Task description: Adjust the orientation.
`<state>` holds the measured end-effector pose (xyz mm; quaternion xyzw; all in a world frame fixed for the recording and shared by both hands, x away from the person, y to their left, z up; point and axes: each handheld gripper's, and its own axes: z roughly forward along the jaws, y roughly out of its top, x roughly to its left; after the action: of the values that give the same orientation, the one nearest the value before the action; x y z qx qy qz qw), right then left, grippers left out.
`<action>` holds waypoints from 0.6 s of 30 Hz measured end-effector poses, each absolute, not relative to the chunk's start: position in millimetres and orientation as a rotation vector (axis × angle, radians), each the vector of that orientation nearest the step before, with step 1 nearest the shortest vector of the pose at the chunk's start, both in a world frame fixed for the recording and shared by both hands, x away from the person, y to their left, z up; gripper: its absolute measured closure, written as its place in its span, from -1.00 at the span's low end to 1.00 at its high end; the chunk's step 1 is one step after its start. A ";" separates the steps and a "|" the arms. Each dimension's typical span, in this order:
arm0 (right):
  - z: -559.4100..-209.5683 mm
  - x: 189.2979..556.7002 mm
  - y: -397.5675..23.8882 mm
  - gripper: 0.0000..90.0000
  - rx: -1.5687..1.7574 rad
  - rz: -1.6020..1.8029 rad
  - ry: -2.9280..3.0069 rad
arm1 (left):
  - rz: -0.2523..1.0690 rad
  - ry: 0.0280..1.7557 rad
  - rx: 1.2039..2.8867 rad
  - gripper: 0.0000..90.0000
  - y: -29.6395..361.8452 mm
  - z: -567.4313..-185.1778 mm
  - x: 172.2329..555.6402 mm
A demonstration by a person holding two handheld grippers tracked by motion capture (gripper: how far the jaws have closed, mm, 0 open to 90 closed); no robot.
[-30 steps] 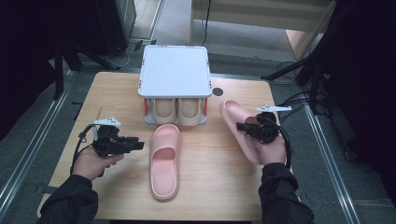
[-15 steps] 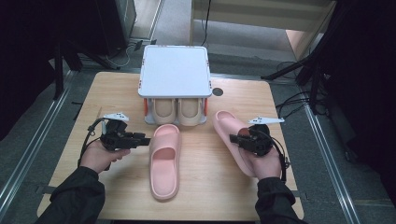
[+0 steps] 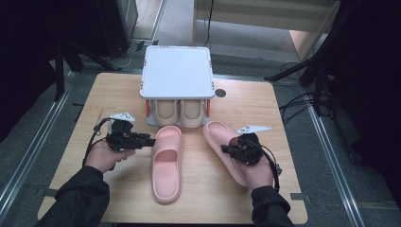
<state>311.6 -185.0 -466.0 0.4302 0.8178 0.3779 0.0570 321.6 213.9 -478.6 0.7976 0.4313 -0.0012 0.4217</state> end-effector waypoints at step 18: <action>-492.9 301.8 -121.2 0.82 1.187 1.003 2.607 | 0.018 1.059 2.035 0.36 212.8 -483.1 320.2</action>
<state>301.8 -121.2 -492.9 0.3906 0.8577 0.3300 0.0534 320.2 212.8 -483.1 0.8086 0.4207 0.0073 0.4112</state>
